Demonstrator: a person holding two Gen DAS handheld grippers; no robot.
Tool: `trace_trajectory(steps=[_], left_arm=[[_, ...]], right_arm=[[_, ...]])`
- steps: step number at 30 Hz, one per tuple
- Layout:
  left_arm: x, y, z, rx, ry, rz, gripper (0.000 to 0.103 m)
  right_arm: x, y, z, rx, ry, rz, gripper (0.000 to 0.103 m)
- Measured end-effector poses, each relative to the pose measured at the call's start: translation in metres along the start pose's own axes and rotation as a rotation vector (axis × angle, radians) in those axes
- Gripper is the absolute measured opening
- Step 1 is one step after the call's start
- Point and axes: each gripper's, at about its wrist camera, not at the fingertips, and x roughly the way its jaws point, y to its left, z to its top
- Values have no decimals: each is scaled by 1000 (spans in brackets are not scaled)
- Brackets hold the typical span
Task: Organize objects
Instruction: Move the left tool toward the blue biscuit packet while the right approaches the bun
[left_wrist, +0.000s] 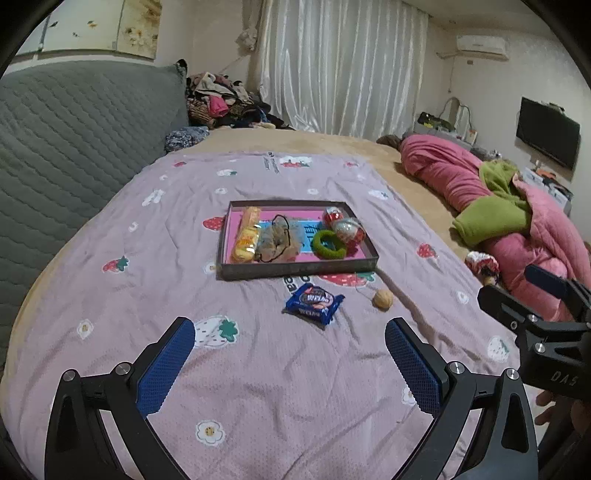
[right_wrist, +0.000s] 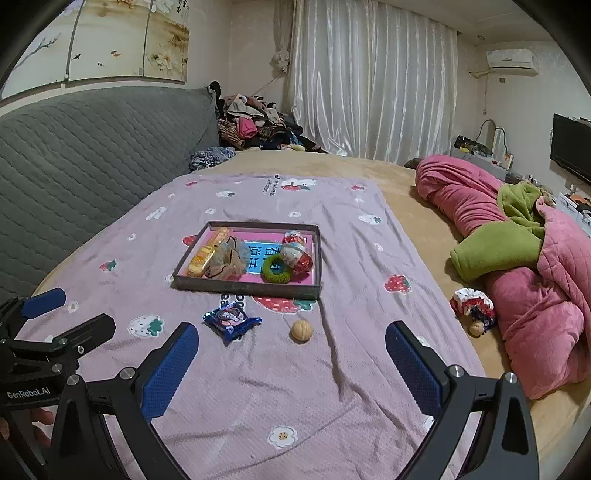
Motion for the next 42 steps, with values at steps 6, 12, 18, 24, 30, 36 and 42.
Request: trace_trajectory(steps=[6,12,18,24,30,36,42], left_arm=[[4,-5,-8,18,14,8,103],[9,-11,-18,34,28,17,103],[17,-13,-29,39,51,20,103],[28,-15,-37,41,71,21,103],[37,-19,-43,50,89,17,103],[50,-22,-51,58,112,14,103],[60,-25,-57,64,132,13,103]], right_arm=[[1,-1,-7,-6,14,-7,102],[3,-1,-17,-14,29,-7,102],[7,-4,-24,-11,38,-7,102],[13,-6,-30,-7,54,-8,102],[21,-9,-35,-1,66,-11,102],[32,-10,-42,2,88,-7,102],[40,-8,-49,0,102,-3,102]])
